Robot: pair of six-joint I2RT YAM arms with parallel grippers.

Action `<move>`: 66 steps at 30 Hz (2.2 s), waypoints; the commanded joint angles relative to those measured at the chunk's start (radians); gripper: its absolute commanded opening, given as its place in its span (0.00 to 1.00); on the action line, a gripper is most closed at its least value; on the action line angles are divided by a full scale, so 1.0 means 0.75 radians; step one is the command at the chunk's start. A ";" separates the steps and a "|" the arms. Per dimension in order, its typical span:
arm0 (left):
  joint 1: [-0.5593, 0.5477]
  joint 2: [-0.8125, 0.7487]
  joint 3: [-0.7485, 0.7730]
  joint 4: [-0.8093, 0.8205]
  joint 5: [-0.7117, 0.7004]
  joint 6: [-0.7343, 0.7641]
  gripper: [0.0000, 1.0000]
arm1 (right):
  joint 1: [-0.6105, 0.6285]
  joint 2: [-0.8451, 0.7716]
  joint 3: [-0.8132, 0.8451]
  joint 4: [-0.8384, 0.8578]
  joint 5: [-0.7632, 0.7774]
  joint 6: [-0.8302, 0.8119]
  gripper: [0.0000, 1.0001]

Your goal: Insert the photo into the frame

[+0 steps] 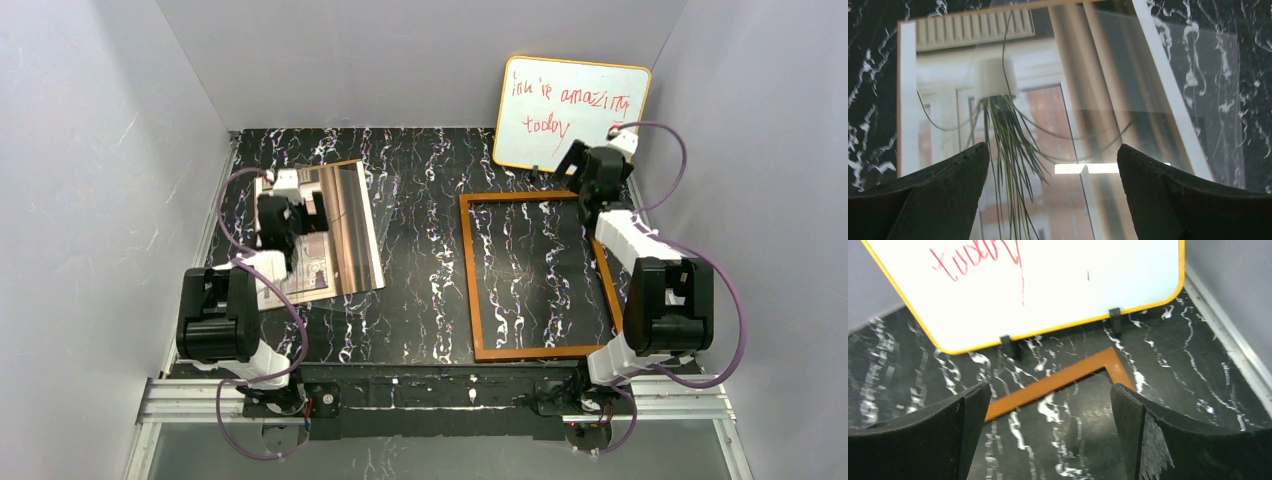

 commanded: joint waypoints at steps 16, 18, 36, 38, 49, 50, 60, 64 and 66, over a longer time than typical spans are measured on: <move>0.061 -0.056 0.707 -1.351 0.243 0.011 0.98 | 0.626 0.047 0.370 -0.895 0.023 0.294 0.99; 0.061 -0.061 0.718 -1.377 0.243 0.010 0.98 | 0.702 0.093 0.386 -0.914 0.056 0.327 0.99; 0.062 -0.090 0.760 -1.547 0.352 0.135 0.98 | 1.072 0.449 0.544 -1.231 0.405 0.609 0.75; 0.063 -0.095 0.758 -1.556 0.358 0.142 0.98 | 1.085 0.424 0.509 -1.229 0.410 0.626 0.74; 0.061 -0.110 0.751 -1.597 0.418 0.152 0.98 | 1.109 0.316 0.318 -1.239 0.395 0.709 0.66; 0.059 -0.110 0.754 -1.599 0.421 0.151 0.98 | 1.110 0.312 0.300 -1.231 0.381 0.713 0.65; 0.029 -0.110 0.757 -1.634 0.427 0.145 0.98 | 1.132 0.347 0.365 -1.196 0.256 0.747 0.29; 0.024 -0.118 0.759 -1.650 0.453 0.144 0.98 | 1.149 0.346 0.525 -1.246 0.219 0.770 0.16; 0.021 -0.123 0.763 -1.656 0.467 0.143 0.98 | 1.161 0.341 0.611 -1.269 0.201 0.779 0.12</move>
